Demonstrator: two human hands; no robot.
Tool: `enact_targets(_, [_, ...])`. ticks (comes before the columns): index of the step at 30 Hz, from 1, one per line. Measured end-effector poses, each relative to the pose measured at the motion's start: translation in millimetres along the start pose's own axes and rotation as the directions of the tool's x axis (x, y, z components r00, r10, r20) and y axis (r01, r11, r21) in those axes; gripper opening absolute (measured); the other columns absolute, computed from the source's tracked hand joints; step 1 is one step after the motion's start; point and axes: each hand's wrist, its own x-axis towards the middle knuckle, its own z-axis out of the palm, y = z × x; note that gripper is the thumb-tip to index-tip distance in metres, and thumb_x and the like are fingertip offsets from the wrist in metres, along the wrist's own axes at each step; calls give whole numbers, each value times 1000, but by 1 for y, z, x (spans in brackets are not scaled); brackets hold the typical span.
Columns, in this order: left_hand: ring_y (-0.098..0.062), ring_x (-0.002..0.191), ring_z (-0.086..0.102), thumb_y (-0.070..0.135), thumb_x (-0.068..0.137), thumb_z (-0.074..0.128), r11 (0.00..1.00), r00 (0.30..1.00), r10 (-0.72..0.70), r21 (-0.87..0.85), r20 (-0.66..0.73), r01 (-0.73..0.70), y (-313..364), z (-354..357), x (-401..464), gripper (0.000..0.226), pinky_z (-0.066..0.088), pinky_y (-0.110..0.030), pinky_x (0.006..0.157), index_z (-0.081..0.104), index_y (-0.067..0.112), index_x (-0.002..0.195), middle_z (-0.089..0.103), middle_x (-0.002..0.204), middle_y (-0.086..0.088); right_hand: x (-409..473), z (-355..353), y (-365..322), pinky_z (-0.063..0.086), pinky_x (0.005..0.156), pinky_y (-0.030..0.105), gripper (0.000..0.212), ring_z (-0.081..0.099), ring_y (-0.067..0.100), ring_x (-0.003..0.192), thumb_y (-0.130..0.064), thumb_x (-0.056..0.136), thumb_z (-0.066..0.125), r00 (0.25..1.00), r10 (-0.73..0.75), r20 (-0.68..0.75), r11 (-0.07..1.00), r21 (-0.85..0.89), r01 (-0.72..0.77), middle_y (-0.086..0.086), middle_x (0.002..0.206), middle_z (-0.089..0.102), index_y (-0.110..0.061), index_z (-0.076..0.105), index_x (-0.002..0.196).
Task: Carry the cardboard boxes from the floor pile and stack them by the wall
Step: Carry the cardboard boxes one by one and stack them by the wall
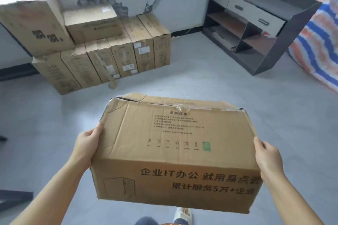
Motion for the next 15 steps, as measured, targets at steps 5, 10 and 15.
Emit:
enact_targets(5, [-20,73,45,41,95,51,997,998,-44,-73,-47,41,19,22,61,42,34,-32,62,60,3,80,51,80,-9,87,49,-81,12,57,33,46,19,19,53,-37,98,42,994,-102,47,991,-80,106,-1,55,17,-20,20,62])
enact_targets(10, [-20,76,42,44,94,52,997,991,-50,-65,-126,42,42,26,168,37,32,-33,64,57,9,82,48,83,-8,156,142,-154,11,58,35,46,20,19,54,-35,99,42,981,-152,118,982,-95,164,-1,56,18,-20,20,62])
enact_targets(15, [-20,72,45,45,94,52,997,988,-71,-39,-138,66,93,25,300,46,34,-33,65,58,3,76,52,77,-8,223,239,-229,13,59,35,44,22,19,55,-35,98,43,979,-148,138,981,-102,163,1,56,21,-19,23,62])
